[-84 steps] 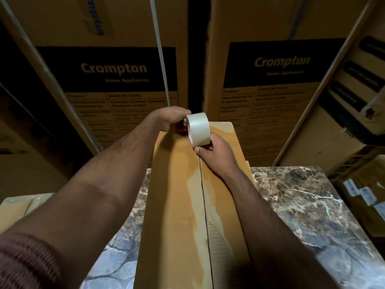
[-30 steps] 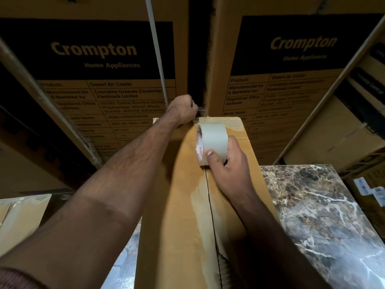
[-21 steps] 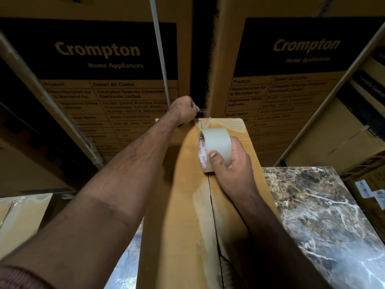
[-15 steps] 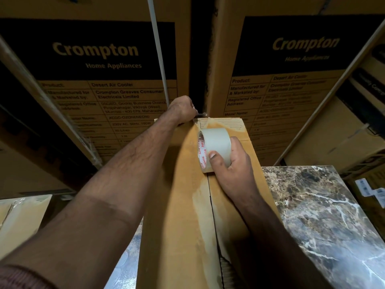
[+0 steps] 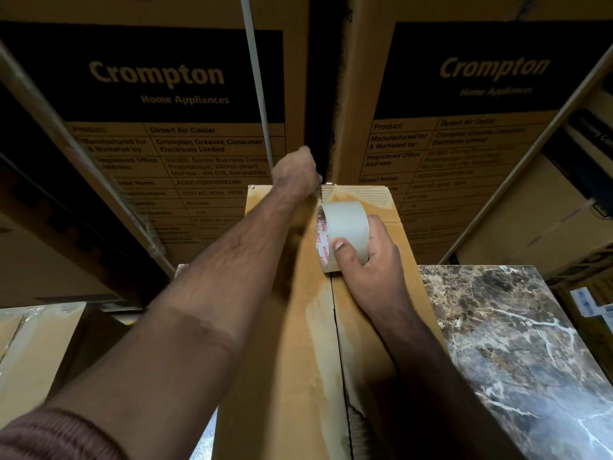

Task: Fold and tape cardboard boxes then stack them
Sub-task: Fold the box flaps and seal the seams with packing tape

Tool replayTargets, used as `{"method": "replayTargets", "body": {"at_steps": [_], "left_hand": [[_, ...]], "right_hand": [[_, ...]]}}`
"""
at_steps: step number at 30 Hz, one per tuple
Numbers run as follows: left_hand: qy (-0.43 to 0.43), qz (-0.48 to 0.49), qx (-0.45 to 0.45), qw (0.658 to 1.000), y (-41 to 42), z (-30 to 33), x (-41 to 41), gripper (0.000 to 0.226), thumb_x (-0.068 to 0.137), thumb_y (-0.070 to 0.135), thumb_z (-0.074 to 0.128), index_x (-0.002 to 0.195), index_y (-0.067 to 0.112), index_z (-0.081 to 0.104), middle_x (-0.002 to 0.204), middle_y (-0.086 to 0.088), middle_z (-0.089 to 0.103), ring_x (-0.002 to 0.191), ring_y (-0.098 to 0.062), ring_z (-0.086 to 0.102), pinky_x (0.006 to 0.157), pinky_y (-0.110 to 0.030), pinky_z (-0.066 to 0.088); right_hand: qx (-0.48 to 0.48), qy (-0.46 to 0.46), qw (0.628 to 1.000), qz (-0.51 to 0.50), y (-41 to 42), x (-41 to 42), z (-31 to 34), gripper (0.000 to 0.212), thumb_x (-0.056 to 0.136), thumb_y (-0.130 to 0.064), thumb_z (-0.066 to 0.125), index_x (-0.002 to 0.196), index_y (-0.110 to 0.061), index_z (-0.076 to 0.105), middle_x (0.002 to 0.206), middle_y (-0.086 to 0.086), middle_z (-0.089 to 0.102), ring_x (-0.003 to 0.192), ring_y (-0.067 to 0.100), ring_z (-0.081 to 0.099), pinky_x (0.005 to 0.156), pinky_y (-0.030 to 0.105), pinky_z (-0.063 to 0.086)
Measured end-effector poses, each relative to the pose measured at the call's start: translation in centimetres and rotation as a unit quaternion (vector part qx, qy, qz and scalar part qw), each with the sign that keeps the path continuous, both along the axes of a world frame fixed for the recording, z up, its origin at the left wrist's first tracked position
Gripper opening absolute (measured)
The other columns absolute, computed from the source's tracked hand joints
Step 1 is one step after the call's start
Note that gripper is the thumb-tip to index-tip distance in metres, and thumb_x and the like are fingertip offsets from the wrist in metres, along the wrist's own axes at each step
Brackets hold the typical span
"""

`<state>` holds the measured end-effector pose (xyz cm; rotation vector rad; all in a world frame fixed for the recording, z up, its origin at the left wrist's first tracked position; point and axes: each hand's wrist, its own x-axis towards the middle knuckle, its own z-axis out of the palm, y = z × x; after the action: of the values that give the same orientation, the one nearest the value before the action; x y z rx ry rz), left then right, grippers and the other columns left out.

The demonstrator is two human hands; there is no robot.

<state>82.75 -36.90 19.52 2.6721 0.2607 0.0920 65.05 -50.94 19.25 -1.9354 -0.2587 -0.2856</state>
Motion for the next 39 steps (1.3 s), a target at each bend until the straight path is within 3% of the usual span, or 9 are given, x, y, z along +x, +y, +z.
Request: {"method": "replayTargets", "body": {"at_steps": [3,7,12,17,21,27,30,34,39], "left_hand": [[-0.180,-0.008,-0.201,0.963,0.9,-1.7,-0.8,0.007,0.101,0.021,0.055,0.108,0.019,0.053,0.096,0.007,0.061,0.087,-0.015,0.062,0.073,-0.036,0.056],[-0.159,-0.067,-0.343,0.924,2.3,-1.9,-1.4,0.014,0.102,0.020,0.052,0.110,0.023,0.063,0.110,0.003,0.066,0.099,-0.015,0.065,0.078,-0.039,0.061],[-0.064,-0.203,-0.013,0.977,1.6,-1.4,-2.2,0.025,0.101,0.037,0.050,0.113,0.028,0.069,0.105,0.008,0.071,0.093,-0.011,0.061,0.075,-0.029,0.042],[0.045,-0.219,-0.019,0.975,2.6,0.2,-1.9,0.032,0.102,0.054,0.042,0.099,0.034,0.066,0.102,0.007,0.065,0.102,-0.017,0.060,0.078,-0.031,0.040],[0.161,-0.243,0.054,0.955,2.4,0.8,-1.7,0.055,0.099,0.064,0.038,0.137,0.027,0.053,0.133,0.002,0.056,0.124,-0.022,0.051,0.099,-0.041,0.039],[0.130,-0.207,0.187,0.951,1.2,0.1,-2.4,0.055,0.101,0.061,0.032,0.140,0.025,0.047,0.153,-0.010,0.041,0.150,-0.032,0.019,0.119,-0.061,0.004],[0.082,-0.143,0.205,0.965,1.1,-0.3,-3.3,0.073,0.094,0.073,0.032,0.145,0.021,0.044,0.155,-0.017,0.032,0.146,-0.036,0.020,0.118,-0.057,0.012],[0.006,-0.088,0.146,0.985,0.7,-0.6,-4.3,0.059,0.099,0.062,0.038,0.139,0.021,0.048,0.145,-0.014,0.041,0.135,-0.032,0.035,0.112,-0.050,0.029],[0.091,-0.112,0.115,0.983,1.4,0.3,-5.1,0.076,0.097,0.060,0.047,0.157,0.020,0.022,0.164,-0.016,0.015,0.152,-0.035,0.007,0.121,-0.057,0.006]], "right_hand": [[-0.012,0.001,1.000,0.010,0.0,0.2,-0.2,0.045,0.078,-0.054,0.049,0.102,-0.016,0.052,0.079,-0.007,0.060,0.067,0.000,0.058,0.052,0.013,0.042],[-0.009,0.002,1.000,0.012,0.0,0.3,-0.4,0.045,0.078,-0.054,0.050,0.102,-0.016,0.051,0.080,-0.005,0.061,0.068,0.007,0.059,0.051,0.019,0.045],[-0.015,0.008,1.000,0.006,0.1,0.3,-0.4,0.053,0.076,-0.059,0.048,0.110,-0.018,0.051,0.088,-0.004,0.062,0.073,0.004,0.061,0.053,0.016,0.046],[-0.004,0.007,1.000,0.004,-0.3,0.3,-0.5,0.050,0.077,-0.058,0.049,0.108,-0.018,0.052,0.085,-0.008,0.062,0.074,0.001,0.060,0.054,0.015,0.045],[0.016,0.024,1.000,-0.003,-0.5,0.3,-0.7,0.049,0.084,-0.058,0.052,0.109,-0.016,0.059,0.091,-0.004,0.067,0.079,0.004,0.064,0.059,0.021,0.051],[-0.006,0.064,0.998,0.015,-0.9,-0.9,-0.9,0.047,0.083,-0.056,0.056,0.110,-0.018,0.065,0.093,-0.003,0.071,0.082,0.007,0.065,0.067,0.030,0.053],[-0.010,0.062,0.998,0.001,-0.8,-2.7,-1.1,0.034,0.084,-0.048,0.060,0.105,-0.020,0.062,0.088,-0.003,0.069,0.076,0.009,0.064,0.065,0.035,0.052],[0.017,0.055,0.998,0.001,-0.7,-4.8,-1.1,0.028,0.088,-0.038,0.062,0.107,-0.018,0.061,0.090,-0.005,0.069,0.078,0.005,0.063,0.064,0.030,0.051],[0.014,0.053,0.998,-0.004,-0.8,-4.7,-1.4,0.023,0.093,-0.037,0.066,0.108,-0.022,0.058,0.093,-0.009,0.069,0.081,0.001,0.064,0.062,0.020,0.050]]}}
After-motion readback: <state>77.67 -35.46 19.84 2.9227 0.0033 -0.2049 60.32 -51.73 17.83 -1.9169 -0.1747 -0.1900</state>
